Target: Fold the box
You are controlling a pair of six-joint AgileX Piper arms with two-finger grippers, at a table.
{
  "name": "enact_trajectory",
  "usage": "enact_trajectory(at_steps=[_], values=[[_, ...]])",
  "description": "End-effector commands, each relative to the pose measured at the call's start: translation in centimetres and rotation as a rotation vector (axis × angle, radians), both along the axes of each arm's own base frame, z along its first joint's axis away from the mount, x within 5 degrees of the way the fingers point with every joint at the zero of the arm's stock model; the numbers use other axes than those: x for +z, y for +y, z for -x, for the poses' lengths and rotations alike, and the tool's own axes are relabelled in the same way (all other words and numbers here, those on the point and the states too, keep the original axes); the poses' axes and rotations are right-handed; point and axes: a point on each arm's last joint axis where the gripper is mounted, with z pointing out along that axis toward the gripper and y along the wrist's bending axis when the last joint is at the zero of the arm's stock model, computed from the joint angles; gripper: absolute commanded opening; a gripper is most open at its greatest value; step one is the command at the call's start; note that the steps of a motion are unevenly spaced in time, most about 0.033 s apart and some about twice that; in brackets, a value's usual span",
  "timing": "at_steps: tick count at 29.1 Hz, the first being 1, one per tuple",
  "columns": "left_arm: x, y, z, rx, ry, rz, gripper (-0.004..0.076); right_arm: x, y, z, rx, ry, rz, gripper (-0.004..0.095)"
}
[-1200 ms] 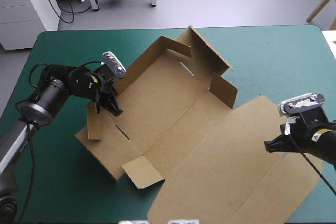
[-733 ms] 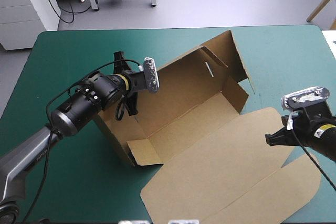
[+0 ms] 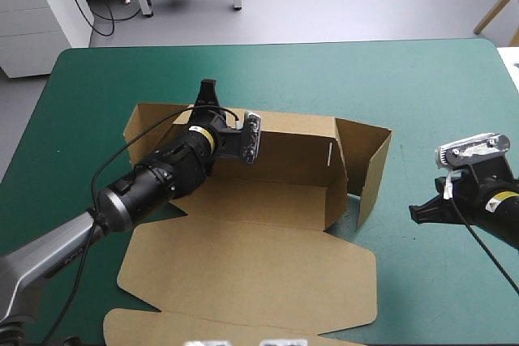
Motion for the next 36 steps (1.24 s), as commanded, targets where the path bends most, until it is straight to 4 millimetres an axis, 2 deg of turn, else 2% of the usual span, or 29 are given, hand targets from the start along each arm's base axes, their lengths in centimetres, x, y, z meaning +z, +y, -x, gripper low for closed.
enact_trajectory(at_steps=[1,4,9,13,17,20,23,26,28,32,34,36], values=[[0.8,0.2,1.9,-0.001,-0.094,0.052,-0.001,1.6,0.1,0.0,-0.005,-0.102,-0.02,-0.0019],[-0.7,-0.5,3.9,-0.017,-0.096,0.06,-0.001,1.6,0.2,0.0,-0.001,-0.103,-0.038,-0.002],[-3.0,-1.2,5.7,-0.026,-0.064,0.048,-0.001,1.8,0.4,-0.1,0.004,-0.114,-0.071,-0.0019],[-5.0,-0.6,6.2,-0.017,-0.045,0.021,-0.001,1.8,0.4,-0.1,0.004,-0.116,-0.071,-0.0019],[-6.0,-0.2,6.4,-0.007,-0.043,0.014,-0.001,2.0,0.5,0.0,-0.003,-0.12,-0.084,-0.0019],[-6.1,-0.1,6.4,0.009,-0.033,0.035,-0.001,3.1,0.5,0.3,-0.002,-0.131,-0.101,-0.0019],[-6.1,-0.1,6.4,0.012,-0.032,0.04,-0.001,5.0,0.7,0.9,0.02,-0.163,-0.1,0.0019],[-6.1,-0.1,6.4,0.012,-0.032,0.04,-0.001,7.5,0.7,1.7,0.039,-0.249,-0.088,0.0134],[-6.1,-0.1,6.4,0.012,-0.032,0.04,-0.001,9.4,0.6,2.2,0.044,-0.311,-0.085,0.0284],[-6.1,-0.2,6.4,0.004,-0.029,0.045,-0.001,12.9,0.7,2.7,0.053,-0.413,-0.1,0.0681],[-6.1,-0.2,6.4,0.001,-0.029,0.046,-0.001,14.1,0.8,2.7,0.061,-0.444,-0.114,0.0805],[-6.1,-0.3,6.4,-0.003,-0.027,0.049,-0.001,15.4,0.9,2.3,0.067,-0.473,-0.127,0.0882]])
